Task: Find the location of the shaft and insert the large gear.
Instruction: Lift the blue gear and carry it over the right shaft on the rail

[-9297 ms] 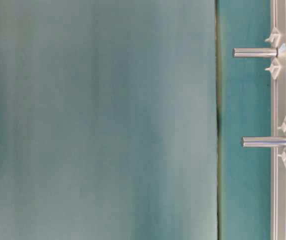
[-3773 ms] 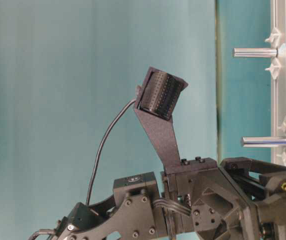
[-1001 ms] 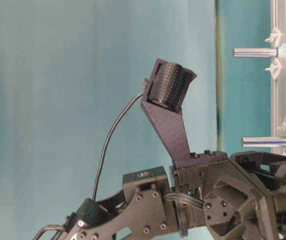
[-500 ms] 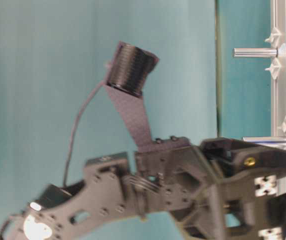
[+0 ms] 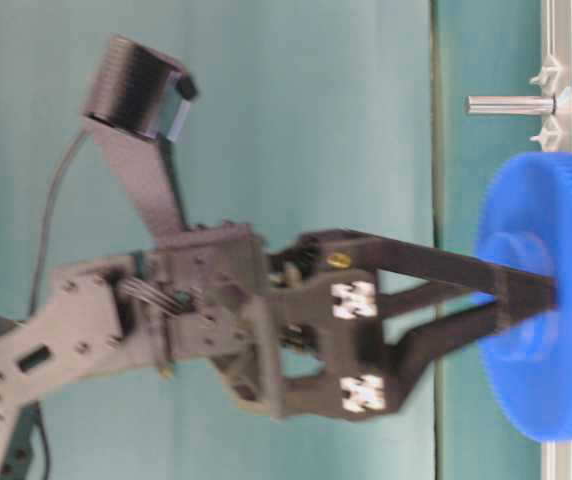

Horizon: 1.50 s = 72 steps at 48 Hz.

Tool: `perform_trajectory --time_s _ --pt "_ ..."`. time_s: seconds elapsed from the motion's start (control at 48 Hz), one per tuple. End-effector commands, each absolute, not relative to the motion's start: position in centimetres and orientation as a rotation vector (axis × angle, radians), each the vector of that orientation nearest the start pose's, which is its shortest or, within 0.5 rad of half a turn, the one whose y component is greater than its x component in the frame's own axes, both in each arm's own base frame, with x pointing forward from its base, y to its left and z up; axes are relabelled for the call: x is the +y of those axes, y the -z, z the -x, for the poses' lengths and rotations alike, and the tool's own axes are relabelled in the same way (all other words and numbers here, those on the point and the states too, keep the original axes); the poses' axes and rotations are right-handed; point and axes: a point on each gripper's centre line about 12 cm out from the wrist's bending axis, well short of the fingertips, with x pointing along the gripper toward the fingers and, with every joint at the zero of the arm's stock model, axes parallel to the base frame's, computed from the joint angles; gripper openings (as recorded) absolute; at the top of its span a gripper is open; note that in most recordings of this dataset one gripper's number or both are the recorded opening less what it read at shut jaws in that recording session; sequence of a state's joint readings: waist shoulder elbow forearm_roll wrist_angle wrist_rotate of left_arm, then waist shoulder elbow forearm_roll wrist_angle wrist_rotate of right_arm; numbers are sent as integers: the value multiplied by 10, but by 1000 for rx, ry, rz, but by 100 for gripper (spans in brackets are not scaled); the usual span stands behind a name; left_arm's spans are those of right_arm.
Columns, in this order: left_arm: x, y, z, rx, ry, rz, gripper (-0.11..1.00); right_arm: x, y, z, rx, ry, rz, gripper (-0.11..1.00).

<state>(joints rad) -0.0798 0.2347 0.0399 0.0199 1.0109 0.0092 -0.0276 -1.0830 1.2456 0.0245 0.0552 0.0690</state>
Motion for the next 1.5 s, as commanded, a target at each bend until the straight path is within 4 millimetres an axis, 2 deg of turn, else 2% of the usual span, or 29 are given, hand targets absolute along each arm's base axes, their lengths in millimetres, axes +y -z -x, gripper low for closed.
perform_trajectory --time_s 0.0,0.459,1.084,1.48 --pt "-31 -251 -451 1197 69 -92 70 -5 -250 -176 207 37 -107 6" --pt "-5 -290 -464 1141 77 -152 70 -5 -249 -175 215 39 -107 6" --pt "30 -295 -490 1118 89 -236 70 -6 -247 -170 225 44 -110 6" --pt "37 -291 -515 1094 112 -293 70 -7 -248 -169 221 53 -111 6"
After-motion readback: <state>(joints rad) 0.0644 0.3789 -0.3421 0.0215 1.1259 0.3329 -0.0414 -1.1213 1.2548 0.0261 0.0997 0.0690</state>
